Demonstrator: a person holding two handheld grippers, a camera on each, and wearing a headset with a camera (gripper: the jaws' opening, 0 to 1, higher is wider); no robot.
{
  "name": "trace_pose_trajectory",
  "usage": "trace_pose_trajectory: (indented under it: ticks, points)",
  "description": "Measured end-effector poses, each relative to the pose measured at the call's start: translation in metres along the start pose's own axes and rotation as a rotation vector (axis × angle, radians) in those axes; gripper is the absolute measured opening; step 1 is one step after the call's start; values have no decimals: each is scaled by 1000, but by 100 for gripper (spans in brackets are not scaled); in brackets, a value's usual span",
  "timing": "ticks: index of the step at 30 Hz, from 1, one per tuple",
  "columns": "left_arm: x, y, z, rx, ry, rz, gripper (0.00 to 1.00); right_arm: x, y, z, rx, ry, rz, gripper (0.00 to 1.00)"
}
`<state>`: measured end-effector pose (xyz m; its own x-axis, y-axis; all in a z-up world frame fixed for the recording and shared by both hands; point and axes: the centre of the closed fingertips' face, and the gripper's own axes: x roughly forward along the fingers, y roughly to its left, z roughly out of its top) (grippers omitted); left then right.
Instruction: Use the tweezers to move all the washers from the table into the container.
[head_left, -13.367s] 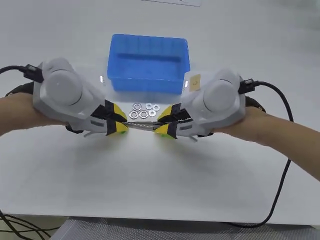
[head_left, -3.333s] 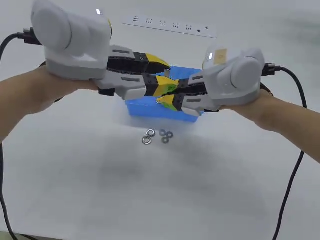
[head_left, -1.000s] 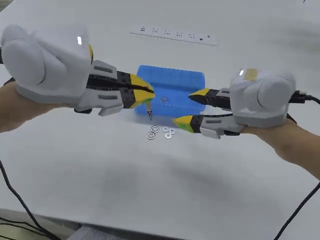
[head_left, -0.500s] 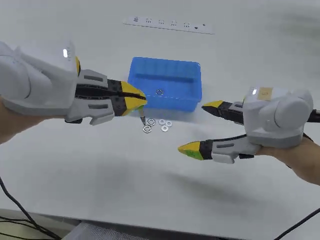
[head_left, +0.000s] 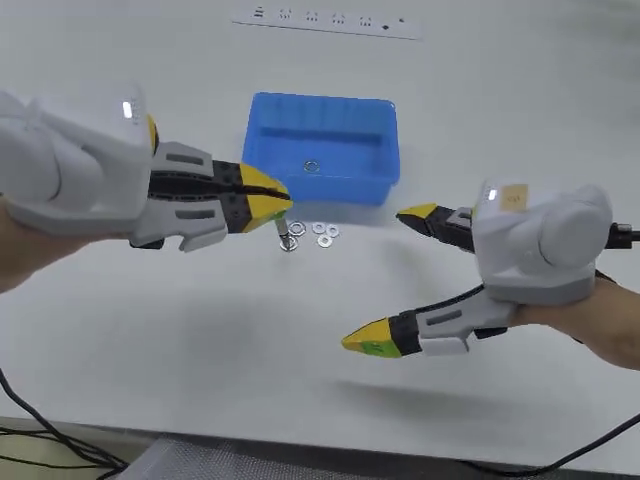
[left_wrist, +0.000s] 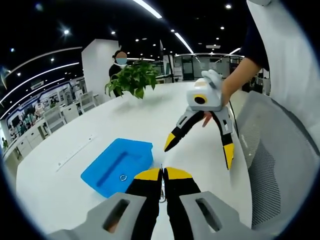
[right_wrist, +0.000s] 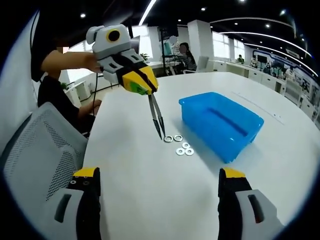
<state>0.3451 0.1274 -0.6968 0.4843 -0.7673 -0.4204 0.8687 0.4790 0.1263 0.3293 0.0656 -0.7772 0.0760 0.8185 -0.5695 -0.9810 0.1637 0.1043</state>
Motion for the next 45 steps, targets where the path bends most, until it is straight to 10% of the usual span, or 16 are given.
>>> trace_pose_trajectory:
  ticks: [17, 45]
  points:
    - [6, 5, -3, -6, 31, -15, 5, -2, 3, -4, 34, 11, 9, 100]
    - [4, -4, -11, -24, 68, -30, 6, 65, 11, 54, -108, 0, 178, 36]
